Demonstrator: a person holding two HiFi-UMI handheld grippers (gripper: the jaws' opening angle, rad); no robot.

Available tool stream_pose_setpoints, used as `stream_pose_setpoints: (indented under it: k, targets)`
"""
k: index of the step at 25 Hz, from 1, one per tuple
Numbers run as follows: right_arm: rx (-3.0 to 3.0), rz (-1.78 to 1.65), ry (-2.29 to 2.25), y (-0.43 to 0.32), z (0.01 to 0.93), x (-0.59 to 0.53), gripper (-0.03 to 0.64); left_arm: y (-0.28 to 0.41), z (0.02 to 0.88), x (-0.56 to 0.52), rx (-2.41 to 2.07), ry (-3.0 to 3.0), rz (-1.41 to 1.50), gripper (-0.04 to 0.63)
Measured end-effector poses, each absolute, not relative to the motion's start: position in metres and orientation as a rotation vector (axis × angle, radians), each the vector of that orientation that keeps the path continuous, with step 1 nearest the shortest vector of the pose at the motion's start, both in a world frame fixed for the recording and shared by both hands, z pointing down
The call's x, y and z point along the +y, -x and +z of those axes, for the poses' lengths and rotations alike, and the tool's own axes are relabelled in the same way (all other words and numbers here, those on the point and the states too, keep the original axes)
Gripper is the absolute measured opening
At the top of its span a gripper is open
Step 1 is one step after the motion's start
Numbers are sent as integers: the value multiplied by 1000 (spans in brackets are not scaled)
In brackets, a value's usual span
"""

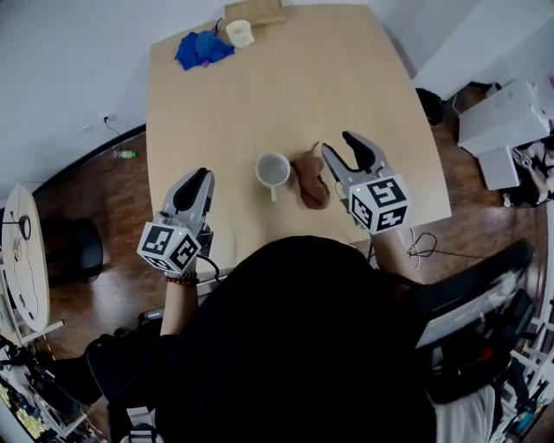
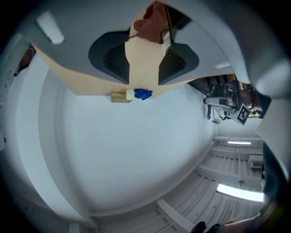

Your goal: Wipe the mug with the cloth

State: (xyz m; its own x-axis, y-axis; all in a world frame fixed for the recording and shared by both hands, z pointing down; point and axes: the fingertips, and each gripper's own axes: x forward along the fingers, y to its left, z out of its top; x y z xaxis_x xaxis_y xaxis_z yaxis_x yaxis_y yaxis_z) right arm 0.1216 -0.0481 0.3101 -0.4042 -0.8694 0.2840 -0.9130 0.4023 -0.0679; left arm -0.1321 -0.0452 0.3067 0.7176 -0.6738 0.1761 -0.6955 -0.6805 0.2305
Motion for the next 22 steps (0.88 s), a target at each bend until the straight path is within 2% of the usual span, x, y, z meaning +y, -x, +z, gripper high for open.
stream_pose_setpoints:
  k: [16, 22]
  targets:
    - [-2401, 240, -1588, -118, 298, -56, 192, 135, 282, -64, -1122, -2701, 91, 35]
    - [-2398, 259, -1574, -119, 307, -54, 191, 128, 297, -60, -1105, -2696, 157, 31]
